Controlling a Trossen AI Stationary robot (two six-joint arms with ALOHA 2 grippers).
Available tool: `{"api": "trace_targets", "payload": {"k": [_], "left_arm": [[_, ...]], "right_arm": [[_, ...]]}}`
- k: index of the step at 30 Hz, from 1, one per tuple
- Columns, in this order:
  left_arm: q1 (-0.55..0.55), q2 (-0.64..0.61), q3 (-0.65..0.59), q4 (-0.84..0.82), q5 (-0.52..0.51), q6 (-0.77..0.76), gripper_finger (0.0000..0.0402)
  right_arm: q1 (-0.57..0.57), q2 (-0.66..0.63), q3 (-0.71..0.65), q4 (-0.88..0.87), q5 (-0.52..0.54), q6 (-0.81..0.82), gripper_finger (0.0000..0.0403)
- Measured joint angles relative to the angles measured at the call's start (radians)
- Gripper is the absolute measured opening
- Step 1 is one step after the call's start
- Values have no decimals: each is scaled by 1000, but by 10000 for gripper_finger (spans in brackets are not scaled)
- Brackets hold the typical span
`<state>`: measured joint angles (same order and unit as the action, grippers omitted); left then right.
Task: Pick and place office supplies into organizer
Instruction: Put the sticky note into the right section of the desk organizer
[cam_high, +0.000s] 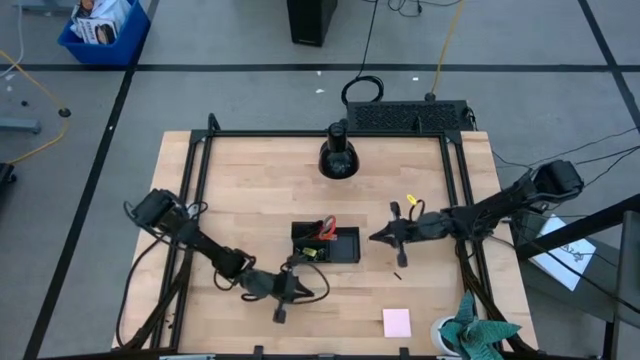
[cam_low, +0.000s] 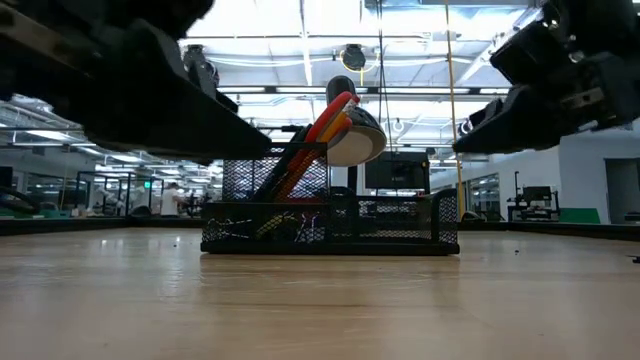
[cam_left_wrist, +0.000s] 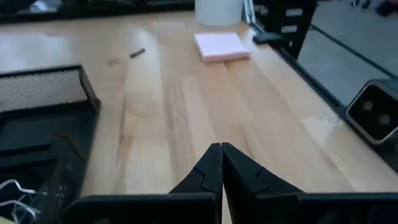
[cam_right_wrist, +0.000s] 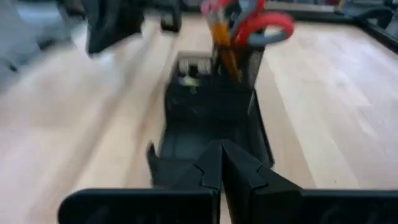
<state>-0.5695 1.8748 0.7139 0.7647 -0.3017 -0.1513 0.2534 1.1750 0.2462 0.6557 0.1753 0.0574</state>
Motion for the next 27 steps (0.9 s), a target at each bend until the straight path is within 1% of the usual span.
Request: {"api": "trace_targets", "payload": {"k": [3,7,9,11,15,18,21,24,27], "left_arm": [[28,0,0,1,38,-8,3],[46,0,0,1,74,-5,9],[46,0,0,-2,74,-1,10],[46,0,0,-6,74,21,4],[44,0,0,0,72,72,7],[44,0,0,-1,69,59,13],[44,0,0,-1,68,45,10],[44,0,0,1,66,49,3],[44,0,0,11,65,80,10]], "right_arm": [[53,29,124,-226,69,-36,0],[138,78,361,-624,163,-27,0],[180,110,472,-787,169,6,0],[222,139,562,-890,169,44,0],[317,187,681,-993,164,102,0],[384,219,740,-1067,157,182,0],[437,253,773,-1102,87,292,0],[485,282,780,-1096,12,402,0],[516,311,780,-1093,-39,510,0]]}}
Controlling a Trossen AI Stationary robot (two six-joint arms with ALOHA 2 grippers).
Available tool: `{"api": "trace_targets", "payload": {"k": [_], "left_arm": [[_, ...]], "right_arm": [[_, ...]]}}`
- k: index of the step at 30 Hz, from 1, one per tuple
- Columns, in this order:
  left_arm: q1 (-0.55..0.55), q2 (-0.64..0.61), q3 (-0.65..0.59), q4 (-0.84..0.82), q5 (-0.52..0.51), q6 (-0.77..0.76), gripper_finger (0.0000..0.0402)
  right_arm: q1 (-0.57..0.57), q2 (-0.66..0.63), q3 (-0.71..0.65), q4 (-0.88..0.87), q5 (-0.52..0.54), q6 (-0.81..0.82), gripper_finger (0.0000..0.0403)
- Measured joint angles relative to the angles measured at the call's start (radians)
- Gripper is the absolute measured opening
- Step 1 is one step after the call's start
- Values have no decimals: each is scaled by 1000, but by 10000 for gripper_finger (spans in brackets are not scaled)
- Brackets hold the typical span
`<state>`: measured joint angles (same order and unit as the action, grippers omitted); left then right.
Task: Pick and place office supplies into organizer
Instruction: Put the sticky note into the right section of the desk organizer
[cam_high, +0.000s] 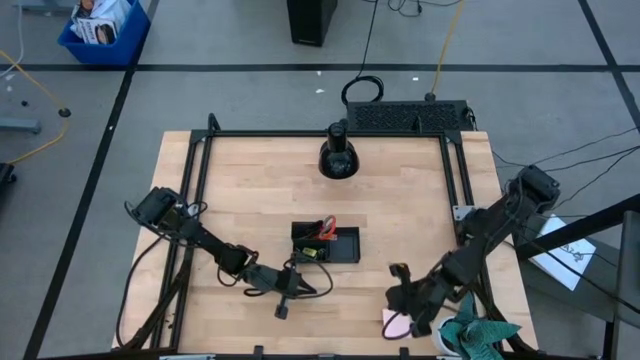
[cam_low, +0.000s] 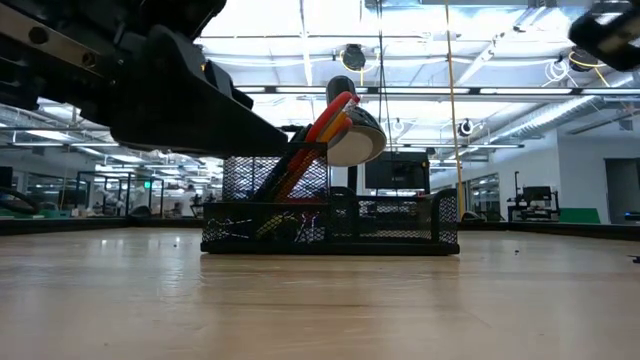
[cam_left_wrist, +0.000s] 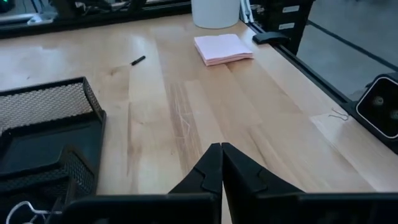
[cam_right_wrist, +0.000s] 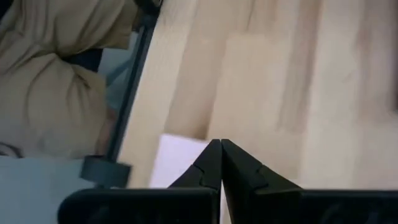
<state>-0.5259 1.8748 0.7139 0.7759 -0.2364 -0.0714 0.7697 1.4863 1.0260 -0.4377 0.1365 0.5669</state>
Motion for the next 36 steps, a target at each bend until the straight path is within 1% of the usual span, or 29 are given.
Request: {"api": "trace_targets", "payload": {"k": [4,6,9,20,24,31,36], "left_arm": [[8,0,0,11,0,22,21],[17,0,0,15,0,22,23],[30,0,0,13,0,20,23],[45,0,0,10,-1,8,24],[45,0,0,8,-1,-9,24],[45,0,0,5,-1,-10,24],[45,0,0,5,-1,-12,24]], "right_arm": [[27,44,0,30,-50,85,0],[41,66,0,62,-66,92,0],[48,100,0,102,-117,104,0],[53,249,0,139,-273,220,0],[53,308,0,146,-320,225,0],[21,359,5,154,-326,151,0],[-26,361,3,152,-237,82,0]]}}
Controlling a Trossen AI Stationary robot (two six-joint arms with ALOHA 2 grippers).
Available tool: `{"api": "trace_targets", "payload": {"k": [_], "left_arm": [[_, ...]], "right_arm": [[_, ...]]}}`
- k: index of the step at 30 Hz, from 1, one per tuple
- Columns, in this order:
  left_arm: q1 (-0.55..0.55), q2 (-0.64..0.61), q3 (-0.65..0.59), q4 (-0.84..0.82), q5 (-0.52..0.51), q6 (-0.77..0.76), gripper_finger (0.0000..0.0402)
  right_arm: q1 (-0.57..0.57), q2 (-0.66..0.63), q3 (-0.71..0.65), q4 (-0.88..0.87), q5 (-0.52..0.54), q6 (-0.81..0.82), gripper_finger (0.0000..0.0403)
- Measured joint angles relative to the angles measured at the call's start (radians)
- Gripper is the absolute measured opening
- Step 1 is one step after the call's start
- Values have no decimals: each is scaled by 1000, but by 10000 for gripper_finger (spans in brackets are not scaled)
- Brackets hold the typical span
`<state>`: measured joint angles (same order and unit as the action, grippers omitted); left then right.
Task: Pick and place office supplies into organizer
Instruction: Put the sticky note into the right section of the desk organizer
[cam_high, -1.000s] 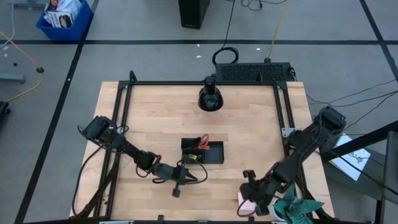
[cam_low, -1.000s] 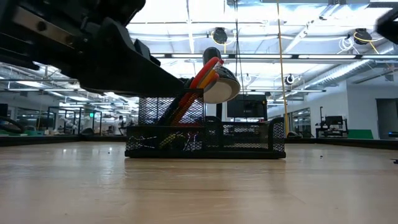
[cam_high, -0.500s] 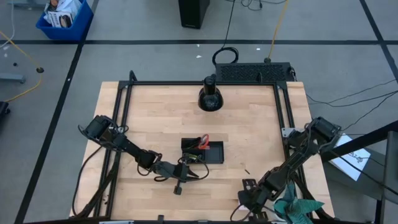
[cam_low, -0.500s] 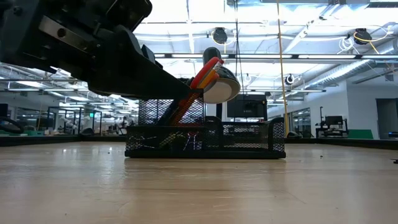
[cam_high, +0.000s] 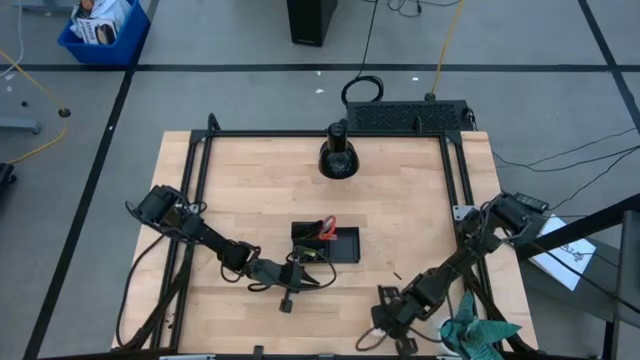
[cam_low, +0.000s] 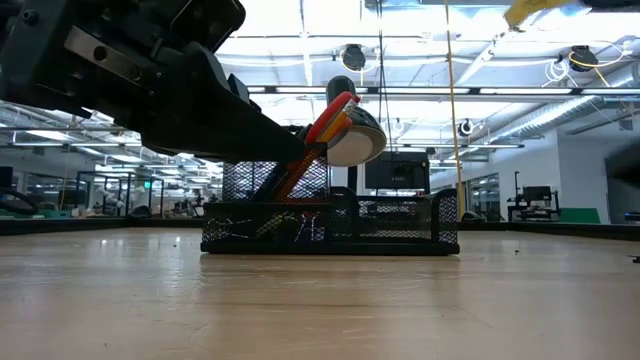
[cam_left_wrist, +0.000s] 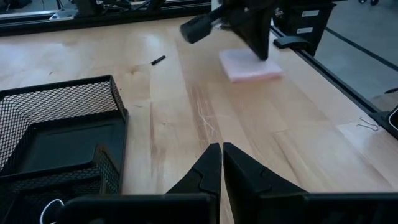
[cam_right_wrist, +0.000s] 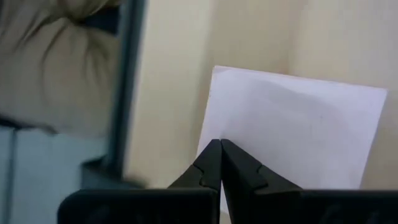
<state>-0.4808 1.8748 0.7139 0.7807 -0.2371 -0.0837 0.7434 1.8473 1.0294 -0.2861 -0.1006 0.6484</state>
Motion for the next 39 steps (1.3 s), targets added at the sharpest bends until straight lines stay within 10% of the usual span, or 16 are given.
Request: {"api": "trace_targets", "payload": {"k": [21,32,39], "left_arm": [[-91,44,11,-13,-74,132,24],[-80,178,307,-338,-117,180,24],[-97,208,423,-516,-180,398,51]], "right_arm": [[-146,-38,1,172,193,-243,0],[-102,-148,23,196,233,-294,3],[-56,-141,22,78,345,-255,73]]}}
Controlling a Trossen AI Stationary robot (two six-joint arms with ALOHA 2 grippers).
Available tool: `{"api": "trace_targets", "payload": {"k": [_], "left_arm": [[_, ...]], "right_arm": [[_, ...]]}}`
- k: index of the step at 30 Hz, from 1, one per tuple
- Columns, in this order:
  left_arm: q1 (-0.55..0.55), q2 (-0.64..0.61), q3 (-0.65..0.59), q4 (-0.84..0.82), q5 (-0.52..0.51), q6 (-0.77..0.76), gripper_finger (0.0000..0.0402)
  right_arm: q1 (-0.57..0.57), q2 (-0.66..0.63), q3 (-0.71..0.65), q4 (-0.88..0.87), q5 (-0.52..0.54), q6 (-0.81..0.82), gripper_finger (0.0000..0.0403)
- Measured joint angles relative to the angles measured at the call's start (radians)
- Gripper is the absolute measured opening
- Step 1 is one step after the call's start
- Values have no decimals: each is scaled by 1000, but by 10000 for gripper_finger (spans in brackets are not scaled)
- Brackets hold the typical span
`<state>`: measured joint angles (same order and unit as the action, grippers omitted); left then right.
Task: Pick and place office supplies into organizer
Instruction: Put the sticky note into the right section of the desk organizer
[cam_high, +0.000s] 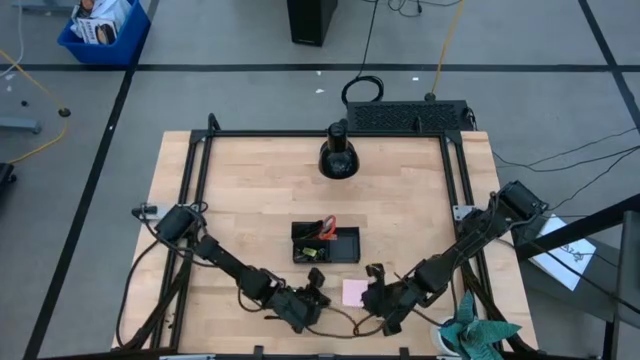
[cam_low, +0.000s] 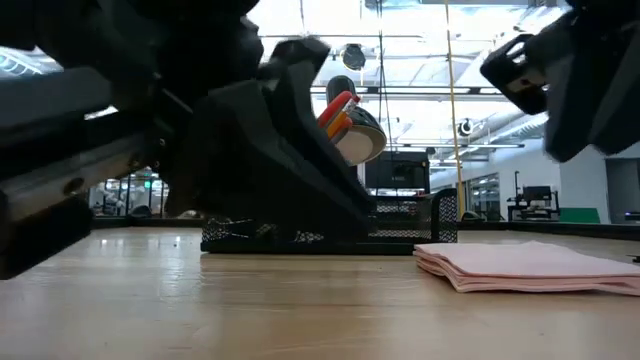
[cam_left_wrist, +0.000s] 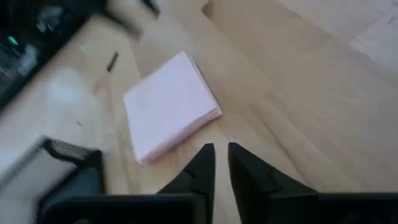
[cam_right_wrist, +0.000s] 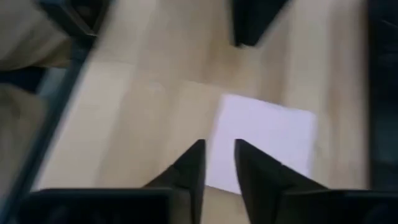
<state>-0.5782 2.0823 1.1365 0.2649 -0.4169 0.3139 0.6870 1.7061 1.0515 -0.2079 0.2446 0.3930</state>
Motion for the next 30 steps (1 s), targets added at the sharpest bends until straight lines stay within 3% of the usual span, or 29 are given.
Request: {"api": "trace_targets", "payload": {"k": [7,14,30], "left_arm": [[-4,0,27,-64,-36,263,140],[18,0,27,-81,-56,461,215],[38,70,35,0,-19,766,228]], "right_arm": [[9,-1,-42,-24,46,159,151],[11,-1,-134,82,41,277,171],[16,-2,-146,135,65,489,143]]}}
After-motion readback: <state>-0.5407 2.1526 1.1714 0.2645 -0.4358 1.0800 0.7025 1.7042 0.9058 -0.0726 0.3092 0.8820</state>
